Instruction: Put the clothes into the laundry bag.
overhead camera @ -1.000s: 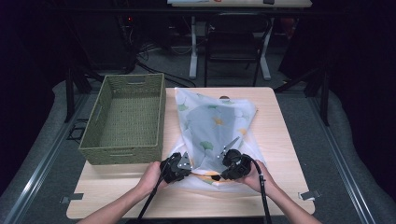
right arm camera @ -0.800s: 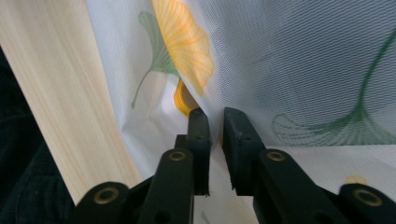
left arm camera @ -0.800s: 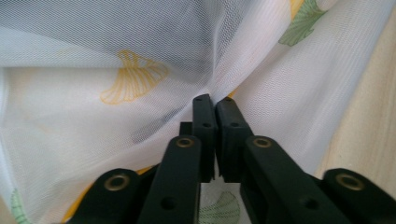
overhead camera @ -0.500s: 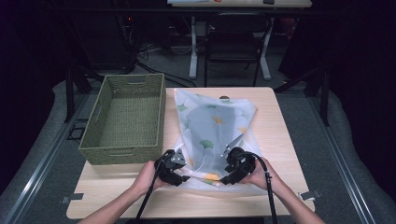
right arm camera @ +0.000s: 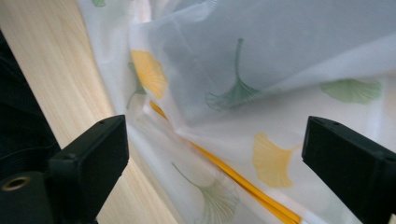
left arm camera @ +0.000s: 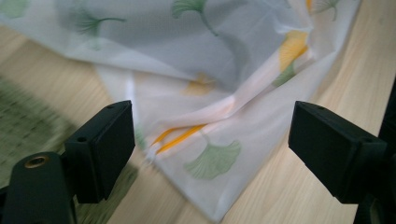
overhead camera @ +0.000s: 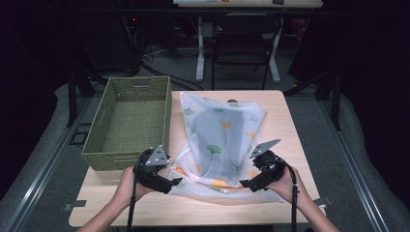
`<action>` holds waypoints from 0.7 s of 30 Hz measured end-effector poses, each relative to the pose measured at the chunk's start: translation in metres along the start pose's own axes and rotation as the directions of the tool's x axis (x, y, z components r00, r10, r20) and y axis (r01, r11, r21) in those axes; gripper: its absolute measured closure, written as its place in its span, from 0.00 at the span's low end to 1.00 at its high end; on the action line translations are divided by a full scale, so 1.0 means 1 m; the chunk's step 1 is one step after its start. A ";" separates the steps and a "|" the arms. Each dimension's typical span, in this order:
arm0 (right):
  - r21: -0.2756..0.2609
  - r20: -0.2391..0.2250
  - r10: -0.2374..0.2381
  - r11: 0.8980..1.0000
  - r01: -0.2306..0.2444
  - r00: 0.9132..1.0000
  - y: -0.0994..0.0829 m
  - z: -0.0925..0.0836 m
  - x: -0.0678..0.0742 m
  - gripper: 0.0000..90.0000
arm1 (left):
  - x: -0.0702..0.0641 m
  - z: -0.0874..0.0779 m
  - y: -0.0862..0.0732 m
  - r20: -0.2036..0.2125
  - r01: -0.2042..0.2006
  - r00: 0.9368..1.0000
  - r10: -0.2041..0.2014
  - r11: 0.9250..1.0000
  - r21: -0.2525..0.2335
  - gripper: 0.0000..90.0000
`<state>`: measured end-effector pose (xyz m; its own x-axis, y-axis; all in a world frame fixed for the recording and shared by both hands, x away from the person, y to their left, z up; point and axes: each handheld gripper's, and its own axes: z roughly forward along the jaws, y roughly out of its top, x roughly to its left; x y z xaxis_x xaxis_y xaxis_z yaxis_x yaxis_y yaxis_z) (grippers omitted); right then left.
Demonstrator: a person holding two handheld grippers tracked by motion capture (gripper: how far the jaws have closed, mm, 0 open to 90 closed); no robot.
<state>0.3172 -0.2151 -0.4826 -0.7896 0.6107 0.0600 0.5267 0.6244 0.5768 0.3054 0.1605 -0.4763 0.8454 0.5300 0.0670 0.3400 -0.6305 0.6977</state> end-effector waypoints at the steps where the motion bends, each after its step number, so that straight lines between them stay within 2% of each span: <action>1: -0.008 0.008 0.006 1.000 -0.006 1.000 -0.003 -0.002 -0.001 0.07 | 0.003 -0.006 -0.004 -0.015 0.010 1.000 -0.010 1.000 0.003 0.16; 5: -0.059 0.061 0.066 0.996 -0.063 0.996 -0.019 -0.016 -0.011 0.04 | 0.014 -0.025 -0.024 -0.077 0.058 0.995 -0.057 0.998 0.010 0.16; 8: -0.099 0.115 0.114 0.990 -0.103 0.987 -0.033 -0.026 -0.019 0.03 | 0.022 -0.035 -0.042 -0.120 0.108 0.987 -0.106 0.994 0.010 0.15; 11: -0.156 0.111 0.203 0.970 -0.184 0.973 -0.049 -0.034 -0.028 0.01 | 0.029 -0.041 -0.059 -0.160 0.163 0.974 -0.159 0.986 0.015 0.14; 12: -0.174 0.114 0.244 0.959 -0.222 0.963 -0.055 -0.036 -0.030 0.00 | 0.031 -0.043 -0.065 -0.169 0.176 0.971 -0.170 0.984 0.021 0.14; 14: -0.195 0.142 0.285 0.947 -0.255 0.948 -0.066 -0.039 -0.033 0.00 | 0.034 -0.045 -0.077 -0.192 0.205 0.961 -0.196 0.978 0.028 0.13; 15: -0.199 0.165 0.302 0.943 -0.268 0.939 -0.072 -0.041 -0.034 0.00 | 0.035 -0.046 -0.081 -0.197 0.218 0.958 -0.208 0.976 0.028 0.13; 16: -0.202 0.180 0.308 0.941 -0.271 0.934 -0.076 -0.041 -0.034 0.00 | 0.036 -0.046 -0.086 -0.205 0.230 0.954 -0.219 0.973 0.029 0.12; 17: -0.191 0.193 0.327 0.937 -0.292 0.925 -0.080 -0.041 -0.035 0.00 | 0.036 -0.047 -0.091 -0.213 0.247 0.948 -0.236 0.969 0.028 0.12; 18: -0.176 0.211 0.339 0.936 -0.306 0.917 -0.086 -0.039 -0.034 0.00 | 0.037 -0.047 -0.094 -0.218 0.250 0.946 -0.238 0.968 0.030 0.11; 19: -0.163 0.223 0.339 0.937 -0.308 0.914 -0.090 -0.037 -0.034 0.00 | 0.037 -0.046 -0.098 -0.226 0.259 0.943 -0.246 0.966 0.028 0.11; 20: -0.136 0.230 0.338 0.940 -0.314 0.913 -0.093 -0.035 -0.034 0.00 | 0.038 -0.045 -0.100 -0.224 0.264 0.942 -0.250 0.964 0.035 0.11; 21: -0.109 0.227 0.339 0.940 -0.322 0.913 -0.095 -0.032 -0.034 0.00 | 0.039 -0.044 -0.102 -0.241 0.266 0.939 -0.247 0.962 0.053 0.10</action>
<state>0.2840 -0.3113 -0.5135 -0.4704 0.8800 0.0652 0.7153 0.3370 0.6122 0.2853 0.2703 -0.5135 0.6106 0.7895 0.0626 0.5741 -0.4956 0.6518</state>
